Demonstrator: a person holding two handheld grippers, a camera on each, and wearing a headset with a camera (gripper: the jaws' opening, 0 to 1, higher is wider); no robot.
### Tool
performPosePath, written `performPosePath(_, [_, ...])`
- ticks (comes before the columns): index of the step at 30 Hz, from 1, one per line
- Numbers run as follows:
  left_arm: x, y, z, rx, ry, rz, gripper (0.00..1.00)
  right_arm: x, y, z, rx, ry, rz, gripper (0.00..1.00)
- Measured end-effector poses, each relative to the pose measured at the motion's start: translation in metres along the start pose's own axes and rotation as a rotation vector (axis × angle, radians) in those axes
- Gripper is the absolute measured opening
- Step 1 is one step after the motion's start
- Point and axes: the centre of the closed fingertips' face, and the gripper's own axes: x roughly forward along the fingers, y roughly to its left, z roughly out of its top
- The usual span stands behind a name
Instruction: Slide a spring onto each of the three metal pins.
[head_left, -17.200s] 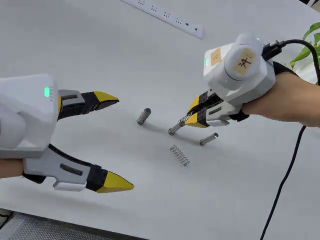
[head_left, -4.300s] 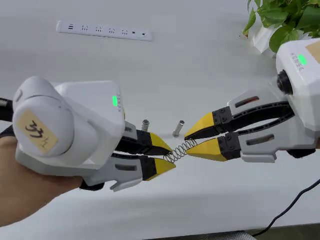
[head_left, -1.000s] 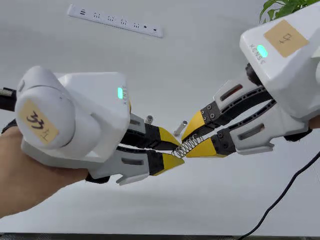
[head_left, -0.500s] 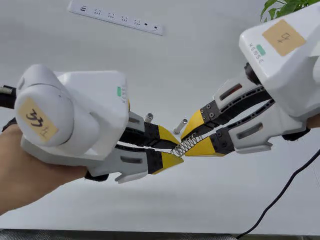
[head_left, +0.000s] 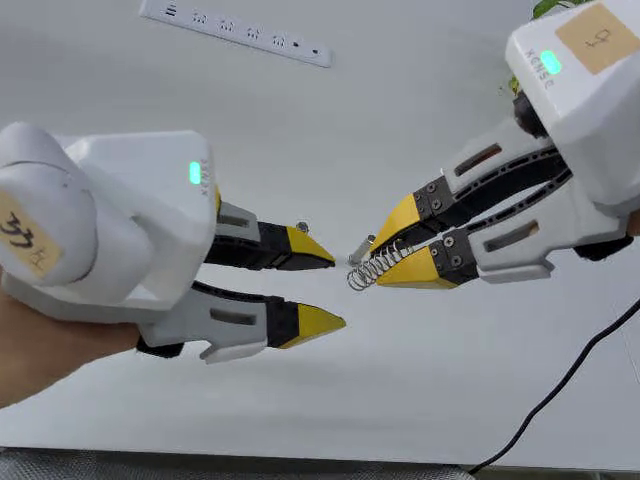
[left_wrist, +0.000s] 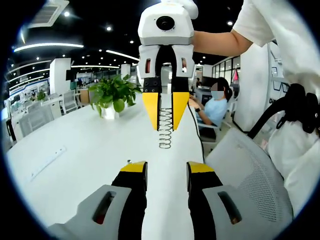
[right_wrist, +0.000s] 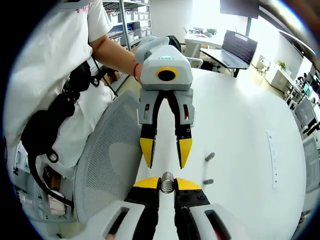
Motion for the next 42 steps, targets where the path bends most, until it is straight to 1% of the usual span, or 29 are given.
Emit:
performPosePath(4, [-0.013,0.01,-0.008,-0.013,0.004,0.039,0.36,-0.005,-0.009,-0.005,0.019,0.01,-0.029,0.06])
performPosePath(7, [-0.024,0.017,-0.015,-0.007,0.008,0.067,0.44,-0.007,-0.018,-0.013,0.033,0.033,-0.052,0.06])
performPosePath(8, [-0.028,0.022,-0.018,-0.01,0.007,0.088,0.47,-0.008,-0.021,-0.017,0.04,0.046,-0.064,0.06])
performPosePath(10, [-0.035,0.026,-0.02,-0.006,-0.006,0.1,0.53,-0.008,-0.027,-0.023,0.055,0.061,-0.079,0.06])
performPosePath(12, [-0.041,0.03,-0.024,-0.017,-0.006,0.111,0.58,-0.008,-0.031,-0.028,0.065,0.076,-0.089,0.06])
performPosePath(14, [-0.047,0.035,-0.029,-0.006,-0.009,0.132,0.65,-0.007,-0.037,-0.035,0.078,0.094,-0.099,0.06])
performPosePath(16, [-0.054,0.04,-0.035,-0.027,-0.002,0.145,0.7,-0.006,-0.044,-0.043,0.1,0.113,-0.115,0.06])
performPosePath(17, [-0.056,0.042,-0.037,-0.023,-0.004,0.15,0.72,-0.006,-0.047,-0.047,0.106,0.121,-0.117,0.06])
performPosePath(19, [-0.061,0.046,-0.042,-0.027,-0.008,0.16,0.79,-0.004,-0.054,-0.054,0.124,0.136,-0.13,0.06])
performPosePath(20, [-0.064,0.049,-0.045,-0.043,-0.005,0.167,0.83,-0.004,-0.058,-0.057,0.131,0.143,-0.132,0.06])
performPosePath(22, [-0.068,0.052,-0.049,-0.042,-0.016,0.176,0.91,-0.003,-0.065,-0.064,0.144,0.158,-0.141,0.06])
performPosePath(24, [-0.07,0.054,-0.053,-0.057,-0.015,0.177,0.98,-0.001,-0.069,-0.068,0.154,0.166,-0.144,0.06])
performPosePath(26, [-0.071,0.054,-0.057,-0.057,-0.024,0.172,0.99,0.0,-0.075,-0.073,0.165,0.175,-0.151,0.06])
performPosePath(28, [-0.07,0.053,-0.063,-0.065,-0.009,0.158,0.99,0.003,-0.081,-0.079,0.18,0.185,-0.154,0.06])
performPosePath(30, [-0.071,0.053,-0.067,-0.068,-0.008,0.156,0.99,0.006,-0.085,-0.085,0.191,0.201,-0.159,0.06])
performPosePath(32, [-0.071,0.053,-0.069,-0.081,-0.008,0.151,0.99,0.01,-0.089,-0.09,0.196,0.211,-0.16,0.06])
performPosePath(35, [-0.073,0.054,-0.07,-0.089,-0.015,0.157,0.99,0.017,-0.096,-0.101,0.214,0.232,-0.166,0.06])
performPosePath(42, [-0.073,0.056,-0.075,-0.107,-0.022,0.166,0.99,0.032,-0.105,-0.113,0.236,0.25,-0.165,0.06])
